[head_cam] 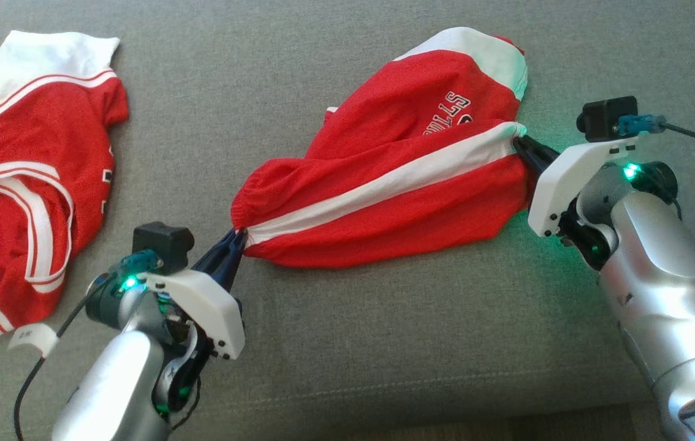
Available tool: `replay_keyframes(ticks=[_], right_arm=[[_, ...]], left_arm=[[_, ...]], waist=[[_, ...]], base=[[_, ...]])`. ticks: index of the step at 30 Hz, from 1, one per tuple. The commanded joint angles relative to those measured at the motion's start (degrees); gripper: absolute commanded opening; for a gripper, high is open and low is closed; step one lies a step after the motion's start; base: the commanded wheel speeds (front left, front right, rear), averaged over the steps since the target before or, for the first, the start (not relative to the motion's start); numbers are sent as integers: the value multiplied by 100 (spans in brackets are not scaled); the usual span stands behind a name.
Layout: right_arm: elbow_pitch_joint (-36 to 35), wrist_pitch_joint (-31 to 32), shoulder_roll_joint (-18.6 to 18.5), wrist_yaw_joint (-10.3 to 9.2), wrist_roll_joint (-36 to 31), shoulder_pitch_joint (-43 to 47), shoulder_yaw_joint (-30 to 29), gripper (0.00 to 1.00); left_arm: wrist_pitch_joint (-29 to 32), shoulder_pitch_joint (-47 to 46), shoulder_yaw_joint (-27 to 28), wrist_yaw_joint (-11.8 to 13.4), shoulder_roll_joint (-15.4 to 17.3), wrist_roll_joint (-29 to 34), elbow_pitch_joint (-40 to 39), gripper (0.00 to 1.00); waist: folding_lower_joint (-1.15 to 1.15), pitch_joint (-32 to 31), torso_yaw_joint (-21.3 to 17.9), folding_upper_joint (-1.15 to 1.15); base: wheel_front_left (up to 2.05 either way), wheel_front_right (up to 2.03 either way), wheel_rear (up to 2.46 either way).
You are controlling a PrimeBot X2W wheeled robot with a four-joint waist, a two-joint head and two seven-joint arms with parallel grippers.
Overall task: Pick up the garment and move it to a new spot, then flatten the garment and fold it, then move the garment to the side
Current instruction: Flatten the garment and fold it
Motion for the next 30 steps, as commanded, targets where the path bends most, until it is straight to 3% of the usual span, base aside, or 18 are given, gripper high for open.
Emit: replay_keyframes(ticks=[1, 12, 18, 24, 30], right_arm=[[-95, -93, -9, -1, 92, -209, 153, 0], [-221, -705, -267, -1, 387, -371, 578, 0], [-703, -966, -473, -1, 606, -554, 568, 0], [-1248, -1091, -601, -1, 695, -1040, 231, 0], [-1323, -1121, -509, -1, 463, -1915, -163, 0]], left_arm=[[-58, -264, 229, 23, 158, 27, -112, 0], [-507, -279, 379, 96, 168, -29, -119, 0], [-504, -623, 560, -69, 174, -323, -372, 0], [27, -1775, 655, -315, 327, -511, -432, 0], [300, -3615, 626, -524, 355, -493, 158, 0]], waist=[[-1, -17, -3, 0], [-1, -403, -213, 0], [-1, -621, -380, 0], [-1, -525, -550, 0], [-1, -28, -700, 0]], base=[[0, 0, 0], [0, 0, 0], [0, 0, 0], [0, 0, 0], [0, 0, 0]])
